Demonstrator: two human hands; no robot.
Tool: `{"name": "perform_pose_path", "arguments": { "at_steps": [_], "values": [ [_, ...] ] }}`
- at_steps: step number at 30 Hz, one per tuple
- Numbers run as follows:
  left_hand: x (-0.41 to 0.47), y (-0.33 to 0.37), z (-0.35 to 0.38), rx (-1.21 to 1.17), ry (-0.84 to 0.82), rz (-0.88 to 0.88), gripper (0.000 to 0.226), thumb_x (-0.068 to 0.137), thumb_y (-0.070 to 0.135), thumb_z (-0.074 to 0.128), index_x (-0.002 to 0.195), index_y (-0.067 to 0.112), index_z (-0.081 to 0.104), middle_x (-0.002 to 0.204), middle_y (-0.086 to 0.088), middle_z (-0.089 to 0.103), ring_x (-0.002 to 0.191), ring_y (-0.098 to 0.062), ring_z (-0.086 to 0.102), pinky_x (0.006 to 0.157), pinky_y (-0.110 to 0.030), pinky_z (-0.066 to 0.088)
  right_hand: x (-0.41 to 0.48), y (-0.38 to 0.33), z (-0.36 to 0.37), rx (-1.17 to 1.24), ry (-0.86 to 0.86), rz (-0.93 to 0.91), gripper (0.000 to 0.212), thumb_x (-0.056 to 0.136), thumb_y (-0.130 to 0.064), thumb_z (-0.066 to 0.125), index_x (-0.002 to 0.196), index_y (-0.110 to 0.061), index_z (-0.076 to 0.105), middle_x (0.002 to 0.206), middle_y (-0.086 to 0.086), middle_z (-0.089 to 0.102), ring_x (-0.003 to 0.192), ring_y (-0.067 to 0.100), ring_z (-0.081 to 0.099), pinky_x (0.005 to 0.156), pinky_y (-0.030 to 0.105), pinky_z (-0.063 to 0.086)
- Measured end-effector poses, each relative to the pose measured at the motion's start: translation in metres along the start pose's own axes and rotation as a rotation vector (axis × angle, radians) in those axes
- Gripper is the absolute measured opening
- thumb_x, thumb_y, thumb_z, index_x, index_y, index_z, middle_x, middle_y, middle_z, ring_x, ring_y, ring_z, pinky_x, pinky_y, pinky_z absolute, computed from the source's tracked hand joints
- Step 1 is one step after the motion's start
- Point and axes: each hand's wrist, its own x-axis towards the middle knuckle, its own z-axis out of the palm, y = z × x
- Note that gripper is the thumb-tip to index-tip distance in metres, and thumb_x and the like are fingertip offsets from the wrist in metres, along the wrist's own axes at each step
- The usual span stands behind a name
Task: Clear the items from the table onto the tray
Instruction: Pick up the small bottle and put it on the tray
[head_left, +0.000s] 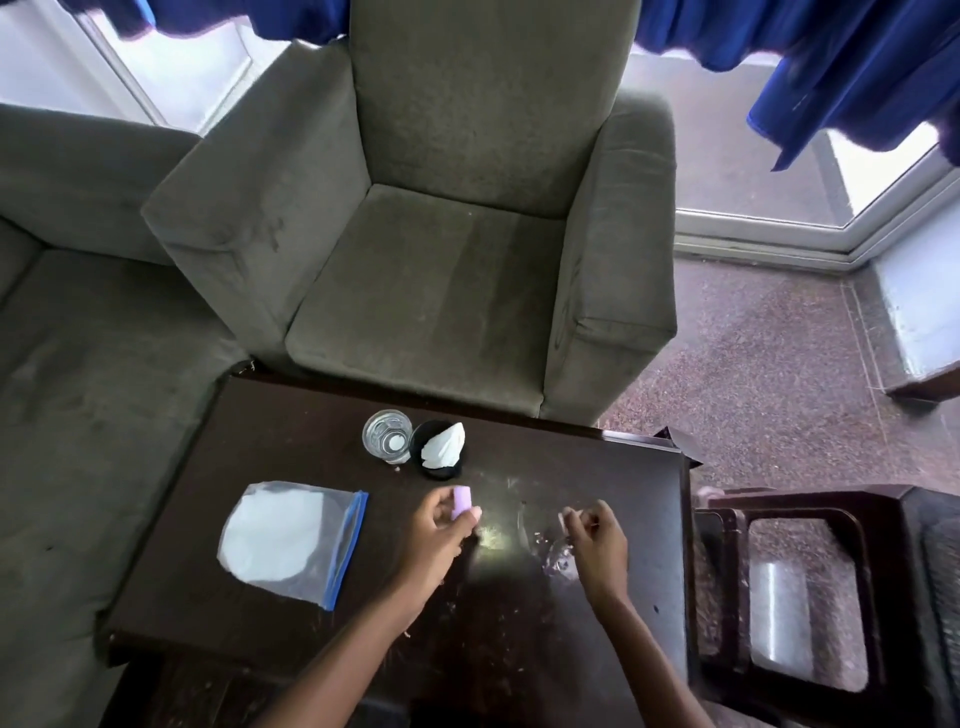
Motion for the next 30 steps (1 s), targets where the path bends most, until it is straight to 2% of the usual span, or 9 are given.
{"name": "perform_pose_path", "arguments": {
  "at_steps": [3, 7, 11, 20, 26, 30],
  "values": [
    [-0.022, 0.012, -0.009, -0.042, -0.071, 0.002, 0.033, 0.087, 0.014, 0.062, 0.119, 0.011, 0.056, 0.107, -0.008, 0.068, 0.077, -0.010, 0.062, 0.063, -0.017, 0.046, -0.047, -0.038, -0.037, 0.364, -0.044, 0.064, 0.033, 0.090, -0.006, 0.057, 0.066, -0.013, 0.035, 0.061, 0.006, 0.054, 0.055, 0.020, 0.055, 0.048, 0.028, 0.044],
    [-0.055, 0.030, -0.023, -0.135, -0.211, 0.067, 0.028, 0.089, 0.011, 0.059, 0.114, 0.021, 0.055, 0.092, 0.000, 0.073, 0.064, -0.004, 0.064, 0.062, -0.018, 0.046, -0.106, -0.073, -0.073, 0.660, -0.105, 0.113, 0.032, 0.092, -0.006, 0.053, 0.067, -0.014, 0.035, 0.063, 0.010, 0.056, 0.051, 0.019, 0.059, 0.046, 0.023, 0.048],
    [-0.082, 0.040, -0.030, -0.173, -0.335, 0.156, 0.025, 0.090, 0.008, 0.057, 0.110, 0.022, 0.055, 0.091, -0.001, 0.073, 0.064, -0.005, 0.065, 0.062, -0.016, 0.049, -0.151, -0.092, -0.091, 0.929, -0.134, 0.181, 0.026, 0.093, -0.008, 0.050, 0.069, -0.015, 0.041, 0.060, 0.008, 0.060, 0.047, 0.016, 0.059, 0.046, 0.025, 0.049],
    [-0.138, 0.037, 0.005, -0.145, -0.589, 0.228, 0.024, 0.090, 0.005, 0.053, 0.109, 0.020, 0.055, 0.099, -0.009, 0.073, 0.069, -0.009, 0.066, 0.063, -0.019, 0.049, -0.202, -0.093, -0.123, 0.920, -0.098, 0.142, 0.028, 0.091, -0.011, 0.053, 0.067, -0.015, 0.041, 0.058, 0.010, 0.055, 0.044, 0.017, 0.052, 0.045, 0.022, 0.044],
    [-0.182, 0.033, 0.064, -0.052, -0.731, 0.282, 0.029, 0.087, 0.010, 0.056, 0.114, 0.019, 0.056, 0.091, -0.002, 0.075, 0.076, -0.014, 0.065, 0.072, -0.025, 0.047, -0.218, -0.068, -0.180, 0.994, -0.024, 0.089, 0.025, 0.091, -0.007, 0.052, 0.068, -0.014, 0.044, 0.061, 0.011, 0.061, 0.045, 0.016, 0.051, 0.045, 0.023, 0.040],
    [-0.214, 0.025, 0.121, -0.024, -0.778, 0.293, 0.027, 0.088, 0.008, 0.056, 0.113, 0.018, 0.057, 0.097, -0.004, 0.075, 0.076, -0.012, 0.068, 0.071, -0.024, 0.048, -0.230, -0.030, -0.232, 1.014, 0.045, 0.085, 0.029, 0.091, -0.006, 0.052, 0.065, -0.016, 0.045, 0.058, 0.005, 0.061, 0.046, 0.014, 0.051, 0.043, 0.021, 0.036]
  ]
}}
